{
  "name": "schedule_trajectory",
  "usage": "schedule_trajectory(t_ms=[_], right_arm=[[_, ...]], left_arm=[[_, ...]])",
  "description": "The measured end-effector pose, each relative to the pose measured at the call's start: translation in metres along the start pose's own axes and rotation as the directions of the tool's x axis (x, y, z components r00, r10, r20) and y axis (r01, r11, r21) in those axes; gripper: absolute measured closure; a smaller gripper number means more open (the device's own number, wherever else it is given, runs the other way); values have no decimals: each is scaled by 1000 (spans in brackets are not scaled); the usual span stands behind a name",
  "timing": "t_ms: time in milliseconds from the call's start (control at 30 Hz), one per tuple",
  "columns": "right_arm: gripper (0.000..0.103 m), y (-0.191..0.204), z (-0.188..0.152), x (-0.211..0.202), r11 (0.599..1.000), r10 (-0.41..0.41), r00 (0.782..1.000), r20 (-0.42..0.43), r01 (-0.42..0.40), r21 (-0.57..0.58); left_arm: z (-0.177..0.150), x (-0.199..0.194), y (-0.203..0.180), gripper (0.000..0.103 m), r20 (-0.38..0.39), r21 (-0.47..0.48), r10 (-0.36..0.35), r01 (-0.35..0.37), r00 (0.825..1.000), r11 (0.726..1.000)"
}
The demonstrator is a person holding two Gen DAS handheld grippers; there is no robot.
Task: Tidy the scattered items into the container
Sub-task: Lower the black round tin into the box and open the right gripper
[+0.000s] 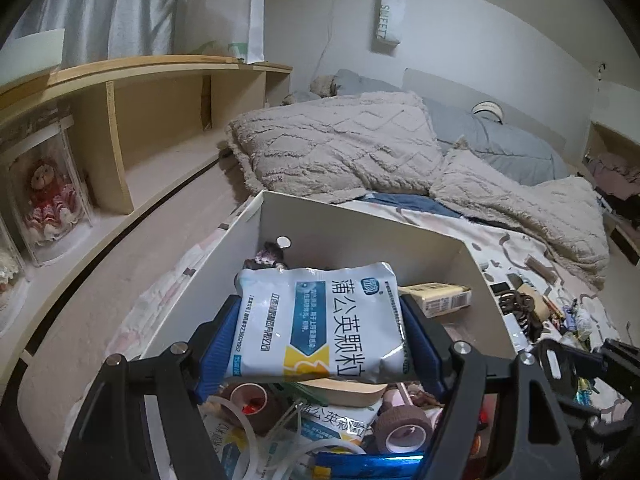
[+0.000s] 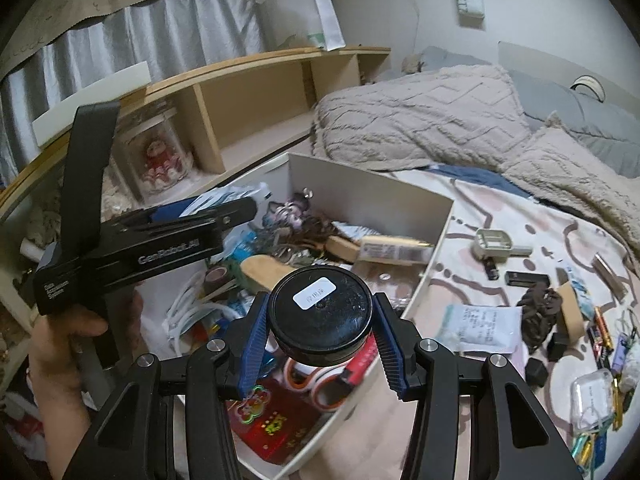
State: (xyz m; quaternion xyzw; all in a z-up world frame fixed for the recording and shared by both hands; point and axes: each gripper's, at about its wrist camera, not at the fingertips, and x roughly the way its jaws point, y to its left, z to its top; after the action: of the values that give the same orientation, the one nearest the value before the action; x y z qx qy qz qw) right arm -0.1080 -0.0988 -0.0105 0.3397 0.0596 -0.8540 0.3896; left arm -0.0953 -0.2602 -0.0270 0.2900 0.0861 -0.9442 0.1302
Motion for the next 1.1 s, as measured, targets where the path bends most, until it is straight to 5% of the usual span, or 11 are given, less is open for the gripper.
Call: schedule_trajectory(t_ms=[433,1100], right_arm=[[52,13,-4,20,999,34,998,-47,-34,-6],[52,52,6,62,992,124,984,-125,-128,-23]], left_arm=[[1,-1,2,5,5,-14,24,-24,1000,1000],[8,-36,30,4,102,-86,90,-81,991,993]])
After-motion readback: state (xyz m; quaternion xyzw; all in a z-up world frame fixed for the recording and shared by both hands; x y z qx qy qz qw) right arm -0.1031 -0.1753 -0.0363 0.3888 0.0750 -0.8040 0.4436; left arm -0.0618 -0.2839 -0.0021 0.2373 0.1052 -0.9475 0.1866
